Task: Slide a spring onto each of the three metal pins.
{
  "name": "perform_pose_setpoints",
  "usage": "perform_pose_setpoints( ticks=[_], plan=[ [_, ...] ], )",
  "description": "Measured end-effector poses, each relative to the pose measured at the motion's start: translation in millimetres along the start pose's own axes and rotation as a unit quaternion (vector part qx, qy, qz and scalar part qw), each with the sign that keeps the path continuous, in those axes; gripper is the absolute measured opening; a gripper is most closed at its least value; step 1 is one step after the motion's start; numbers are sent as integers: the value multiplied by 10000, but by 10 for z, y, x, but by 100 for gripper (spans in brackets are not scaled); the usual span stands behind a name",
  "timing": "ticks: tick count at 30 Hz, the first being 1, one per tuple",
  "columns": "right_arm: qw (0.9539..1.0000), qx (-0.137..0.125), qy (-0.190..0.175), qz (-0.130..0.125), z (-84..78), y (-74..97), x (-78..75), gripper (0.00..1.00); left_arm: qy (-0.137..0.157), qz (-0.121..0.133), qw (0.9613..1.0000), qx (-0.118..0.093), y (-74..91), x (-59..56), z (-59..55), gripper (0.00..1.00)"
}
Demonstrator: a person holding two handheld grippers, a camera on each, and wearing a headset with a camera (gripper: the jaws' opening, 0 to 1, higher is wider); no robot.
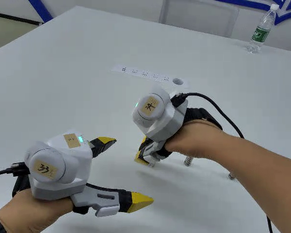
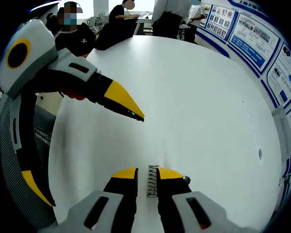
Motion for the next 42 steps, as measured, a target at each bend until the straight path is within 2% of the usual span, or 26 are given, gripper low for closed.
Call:
perform_pose_setpoints(
  ticks=[5, 20, 35, 39, 42],
  plan=[
    [9999, 93, 62, -109, -16, -85, -24, 17, 21, 11, 10000, -7, 7, 8, -6, 95],
    [9993, 376, -14, 38, -80, -232, 0, 17, 92, 50, 9999, -51, 37, 34, -24, 95],
    [9987, 459, -65, 228, -59, -232, 2, 12, 106, 78, 9999, -77, 49, 43, -15, 95],
    [9988, 455, -15, 174, -63, -211, 9, 12, 102, 77, 9999, -68, 47, 40, -17, 95],
    [9993, 348, -80, 122, -55, -149, -6, 12, 89, 68, 9999, -61, 42, 35, -16, 95]
  ],
)
Point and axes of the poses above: the centre of the closed fingertips' face, and the gripper's own axes: y roughly backward along the fingers, x roughly to its left, z roughly out of its top, the point moved 6 cm from there along y, roughly backward along the fingers, and after that the axes turned 3 degrees about -x, right-handed, at the moved point
